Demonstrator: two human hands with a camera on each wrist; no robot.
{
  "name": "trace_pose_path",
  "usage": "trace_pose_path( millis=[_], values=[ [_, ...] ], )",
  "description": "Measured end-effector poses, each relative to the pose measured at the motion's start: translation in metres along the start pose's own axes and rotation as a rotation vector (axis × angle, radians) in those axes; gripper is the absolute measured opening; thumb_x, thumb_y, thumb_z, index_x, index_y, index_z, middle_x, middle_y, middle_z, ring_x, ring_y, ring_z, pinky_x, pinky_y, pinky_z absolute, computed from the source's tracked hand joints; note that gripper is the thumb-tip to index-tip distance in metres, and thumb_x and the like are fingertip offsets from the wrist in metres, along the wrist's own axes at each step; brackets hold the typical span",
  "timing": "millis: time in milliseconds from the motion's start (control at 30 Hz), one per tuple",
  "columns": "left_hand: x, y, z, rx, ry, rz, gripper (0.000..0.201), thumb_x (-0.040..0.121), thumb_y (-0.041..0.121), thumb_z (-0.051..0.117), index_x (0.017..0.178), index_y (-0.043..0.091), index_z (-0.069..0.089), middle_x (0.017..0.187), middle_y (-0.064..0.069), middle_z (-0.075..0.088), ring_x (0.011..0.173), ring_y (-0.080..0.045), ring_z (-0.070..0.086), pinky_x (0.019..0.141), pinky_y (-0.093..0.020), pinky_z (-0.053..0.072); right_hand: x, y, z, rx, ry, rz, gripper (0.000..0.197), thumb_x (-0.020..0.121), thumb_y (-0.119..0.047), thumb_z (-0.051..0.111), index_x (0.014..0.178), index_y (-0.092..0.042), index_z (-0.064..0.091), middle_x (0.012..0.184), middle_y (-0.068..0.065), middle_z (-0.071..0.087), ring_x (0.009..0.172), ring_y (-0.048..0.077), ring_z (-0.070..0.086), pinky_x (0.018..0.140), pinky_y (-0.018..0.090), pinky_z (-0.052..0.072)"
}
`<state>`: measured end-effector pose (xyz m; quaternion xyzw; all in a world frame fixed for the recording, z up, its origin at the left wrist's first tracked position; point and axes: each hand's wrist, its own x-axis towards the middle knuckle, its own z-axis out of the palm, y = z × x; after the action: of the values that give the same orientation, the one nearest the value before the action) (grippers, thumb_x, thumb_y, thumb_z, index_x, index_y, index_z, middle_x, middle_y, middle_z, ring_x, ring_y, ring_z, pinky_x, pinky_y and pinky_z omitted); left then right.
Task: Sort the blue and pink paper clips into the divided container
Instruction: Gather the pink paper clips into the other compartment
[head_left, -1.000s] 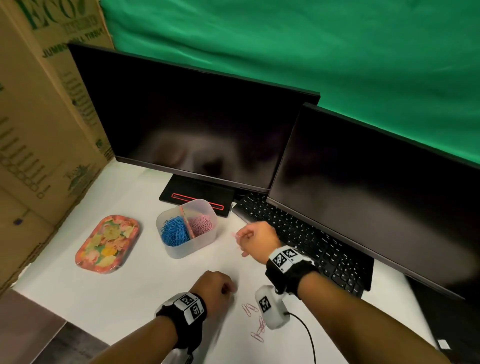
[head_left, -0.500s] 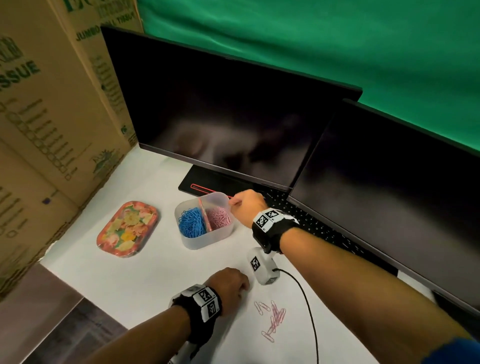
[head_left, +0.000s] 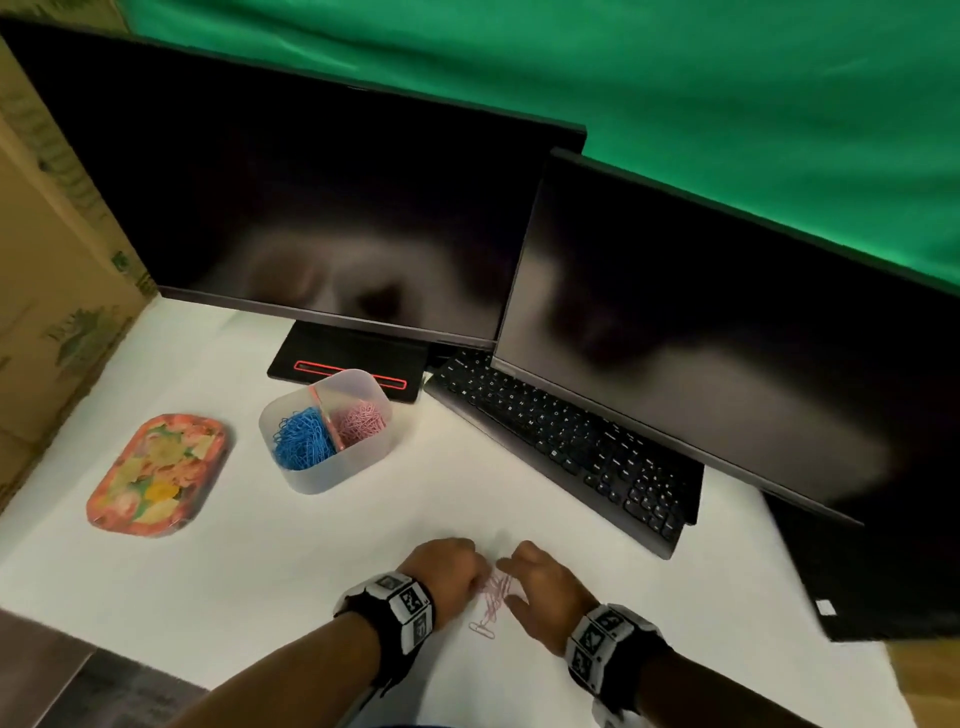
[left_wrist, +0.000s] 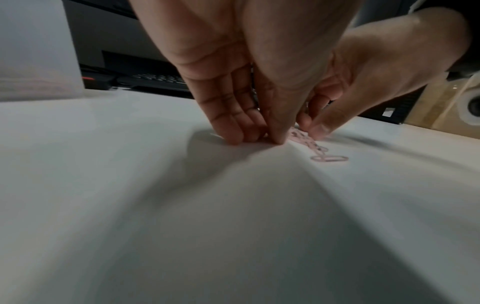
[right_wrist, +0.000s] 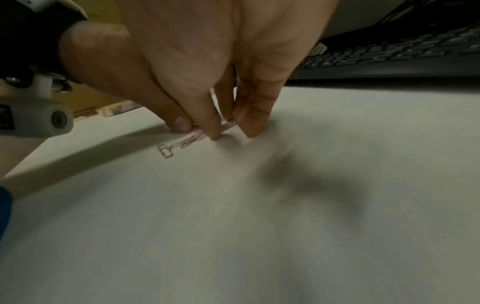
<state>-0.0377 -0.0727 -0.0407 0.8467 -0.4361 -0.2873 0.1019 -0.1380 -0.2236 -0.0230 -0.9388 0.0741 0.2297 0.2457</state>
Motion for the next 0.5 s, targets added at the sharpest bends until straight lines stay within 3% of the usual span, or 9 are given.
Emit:
trace_pose_path(
  millis=[100, 167, 267, 333, 400, 500],
  values=[
    [-0.002, 0.009, 0.005, -0.007, -0.010, 0.011, 0.020, 0.086, 0.024, 0.050, 0.091, 0.018, 0.069, 0.096, -0.005, 0.066, 0.090, -0.026, 0.062, 0.073, -0.029, 0.044, -0.003, -0.005, 0.007, 0.068, 0.025, 0.003, 0.028, 0.090, -0.018, 0.052, 0.116, -0.025, 0.061, 0.105, -0.007, 0.045, 0.106, 0.020, 0.056, 0.087, 0.018, 0.039],
    [-0.004, 0.012, 0.006, -0.051, 0.004, 0.022, 0.023, 0.085, 0.023, 0.050, 0.092, 0.018, 0.071, 0.096, -0.006, 0.069, 0.089, -0.025, 0.063, 0.073, -0.027, 0.044, -0.007, -0.004, 0.008, 0.087, 0.008, -0.009, 0.026, 0.088, -0.017, 0.049, 0.110, -0.025, 0.061, 0.100, -0.010, 0.041, 0.103, 0.021, 0.057, 0.084, 0.018, 0.038],
    [-0.010, 0.009, 0.005, -0.143, 0.059, 0.003, 0.025, 0.083, 0.016, 0.049, 0.095, 0.021, 0.070, 0.098, -0.003, 0.070, 0.092, -0.022, 0.063, 0.074, -0.022, 0.042, -0.013, -0.003, 0.008, 0.104, 0.006, 0.005, 0.043, 0.084, -0.022, 0.054, 0.128, -0.023, 0.051, 0.119, -0.006, 0.043, 0.116, 0.018, 0.051, 0.099, 0.024, 0.042],
    [-0.013, 0.001, 0.005, -0.170, 0.086, -0.057, 0.031, 0.082, 0.014, 0.049, 0.106, 0.023, 0.066, 0.107, -0.001, 0.065, 0.100, -0.020, 0.060, 0.082, -0.022, 0.043, -0.015, -0.004, 0.011, 0.048, 0.045, 0.061, 0.068, 0.082, -0.036, 0.064, 0.141, -0.018, 0.036, 0.133, -0.002, 0.036, 0.126, 0.017, 0.040, 0.107, 0.028, 0.037],
    [-0.017, -0.008, 0.005, -0.164, 0.065, -0.089, 0.036, 0.082, 0.014, 0.051, 0.115, 0.022, 0.061, 0.114, 0.000, 0.060, 0.105, -0.019, 0.058, 0.086, -0.022, 0.042, -0.017, -0.010, 0.016, -0.004, 0.056, 0.100, 0.082, 0.075, -0.048, 0.071, 0.140, -0.016, 0.034, 0.133, 0.000, 0.034, 0.125, 0.019, 0.037, 0.105, 0.031, 0.040],
    [-0.019, -0.010, 0.006, -0.135, 0.007, -0.029, 0.041, 0.080, 0.016, 0.058, 0.120, 0.023, 0.058, 0.116, 0.000, 0.054, 0.106, -0.019, 0.056, 0.088, -0.027, 0.045, -0.016, -0.021, 0.026, -0.053, 0.042, 0.086, 0.073, 0.075, -0.048, 0.072, 0.134, -0.017, 0.040, 0.129, 0.000, 0.035, 0.121, 0.019, 0.039, 0.098, 0.033, 0.044]
  ],
)
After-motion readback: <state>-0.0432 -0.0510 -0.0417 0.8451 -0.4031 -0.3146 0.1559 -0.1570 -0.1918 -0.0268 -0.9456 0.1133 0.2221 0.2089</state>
